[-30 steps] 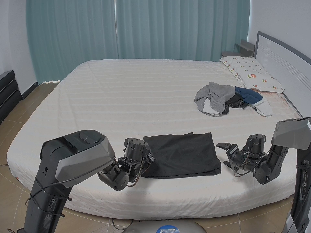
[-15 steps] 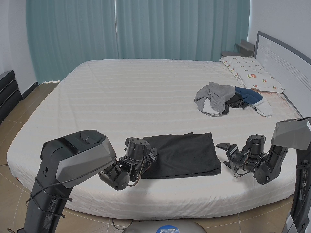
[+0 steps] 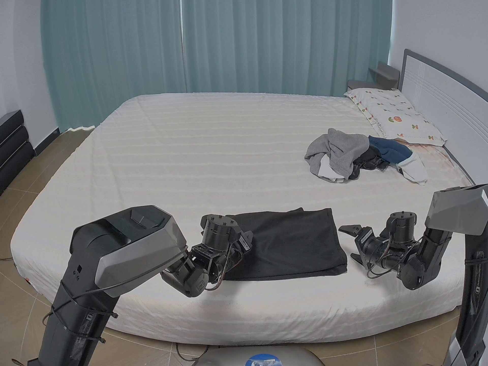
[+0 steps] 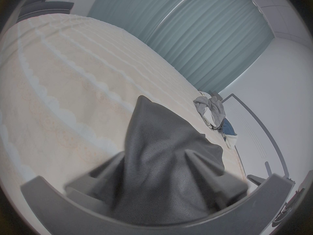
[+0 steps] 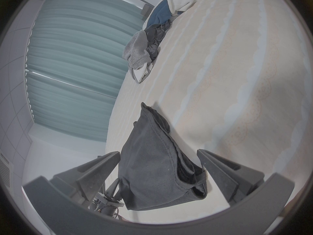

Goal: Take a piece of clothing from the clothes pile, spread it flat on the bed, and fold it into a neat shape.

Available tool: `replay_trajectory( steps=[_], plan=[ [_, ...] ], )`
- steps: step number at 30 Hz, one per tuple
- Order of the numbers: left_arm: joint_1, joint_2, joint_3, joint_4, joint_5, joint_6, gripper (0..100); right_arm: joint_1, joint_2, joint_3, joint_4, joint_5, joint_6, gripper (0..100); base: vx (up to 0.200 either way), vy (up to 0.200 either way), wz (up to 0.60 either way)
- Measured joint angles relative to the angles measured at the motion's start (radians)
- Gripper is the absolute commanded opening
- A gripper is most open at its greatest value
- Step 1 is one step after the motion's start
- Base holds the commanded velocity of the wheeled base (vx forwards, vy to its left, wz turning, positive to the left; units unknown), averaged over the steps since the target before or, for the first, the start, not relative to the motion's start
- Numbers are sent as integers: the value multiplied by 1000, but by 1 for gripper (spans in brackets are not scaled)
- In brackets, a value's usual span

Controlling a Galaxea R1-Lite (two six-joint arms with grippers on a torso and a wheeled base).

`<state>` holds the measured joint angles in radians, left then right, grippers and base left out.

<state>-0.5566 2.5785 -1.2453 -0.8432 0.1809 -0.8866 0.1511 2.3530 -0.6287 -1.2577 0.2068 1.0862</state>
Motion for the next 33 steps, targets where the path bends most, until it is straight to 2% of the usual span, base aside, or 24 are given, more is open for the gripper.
replay_trajectory(
  steps=[17, 27, 33],
  plan=[
    [-7, 4, 14, 0, 60, 5, 0, 0, 1, 0, -1, -1, 0, 100, 0, 0, 0],
    [-6, 1, 21, 2, 66, 4, 0, 0, 2, 1, -1, 0, 0, 100, 0, 0, 0],
    [-5, -5, 38, 1, 66, 2, 0, 0, 2, 1, -1, 0, 0, 100, 0, 200, 0]
  ],
)
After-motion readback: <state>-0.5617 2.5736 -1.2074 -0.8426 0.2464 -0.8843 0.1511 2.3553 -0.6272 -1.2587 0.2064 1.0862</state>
